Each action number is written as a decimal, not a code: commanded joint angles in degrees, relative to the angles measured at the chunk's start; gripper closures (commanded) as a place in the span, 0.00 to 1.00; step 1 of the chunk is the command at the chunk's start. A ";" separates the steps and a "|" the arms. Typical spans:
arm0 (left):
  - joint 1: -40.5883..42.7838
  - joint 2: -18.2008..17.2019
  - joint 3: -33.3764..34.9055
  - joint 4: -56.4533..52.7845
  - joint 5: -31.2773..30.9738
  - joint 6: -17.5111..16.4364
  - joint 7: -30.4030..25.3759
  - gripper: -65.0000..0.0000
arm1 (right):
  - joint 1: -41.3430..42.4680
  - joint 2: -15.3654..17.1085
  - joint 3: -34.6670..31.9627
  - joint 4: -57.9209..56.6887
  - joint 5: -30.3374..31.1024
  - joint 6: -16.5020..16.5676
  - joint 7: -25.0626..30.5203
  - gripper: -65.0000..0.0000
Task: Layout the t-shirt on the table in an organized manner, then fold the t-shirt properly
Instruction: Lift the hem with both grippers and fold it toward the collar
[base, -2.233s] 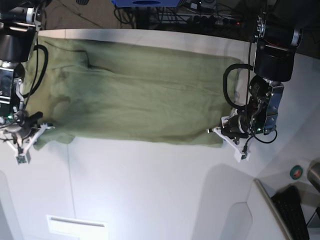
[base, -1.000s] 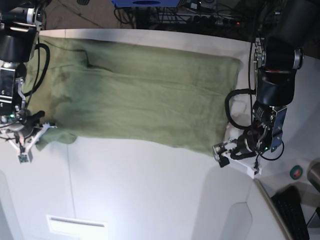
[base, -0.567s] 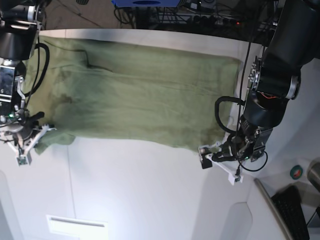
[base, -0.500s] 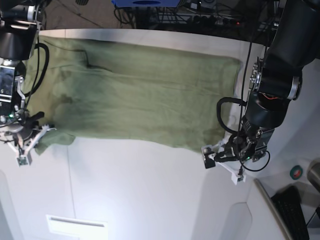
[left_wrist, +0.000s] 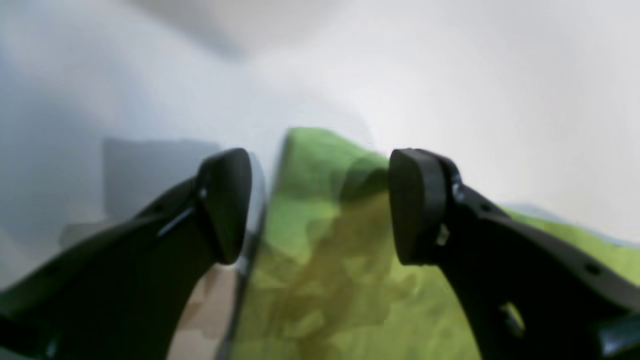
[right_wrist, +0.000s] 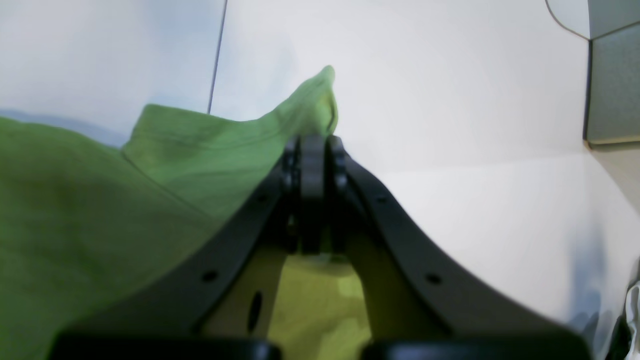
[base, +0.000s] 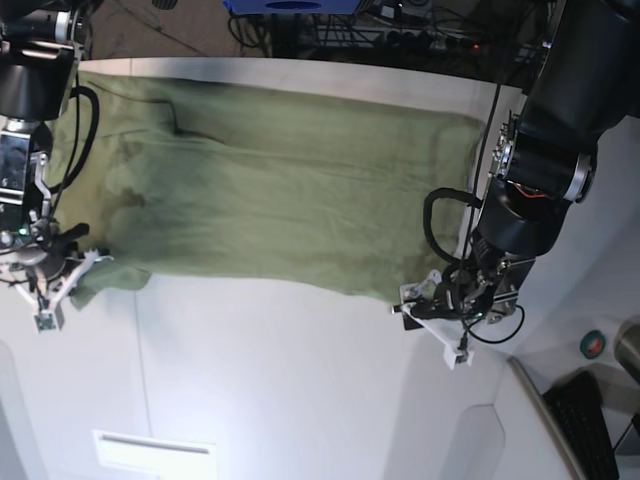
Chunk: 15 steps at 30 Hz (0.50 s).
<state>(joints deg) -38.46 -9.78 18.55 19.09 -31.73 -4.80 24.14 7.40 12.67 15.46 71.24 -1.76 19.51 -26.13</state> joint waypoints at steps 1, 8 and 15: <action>-1.41 -0.46 -0.22 0.38 -0.41 -0.35 0.43 0.39 | 1.26 0.92 0.14 0.98 0.31 -0.12 1.38 1.00; -0.27 -0.81 0.22 0.20 -0.41 -0.52 0.43 0.49 | 1.26 0.83 0.14 0.98 0.48 -0.12 1.38 1.00; 2.37 -0.81 -0.22 0.29 -0.41 -0.61 -3.00 1.00 | 0.47 0.83 0.14 0.45 0.57 -0.12 1.47 1.00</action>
<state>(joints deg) -35.53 -10.79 18.26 19.35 -32.45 -5.52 18.48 6.66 12.64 15.46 70.87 -1.52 19.51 -26.02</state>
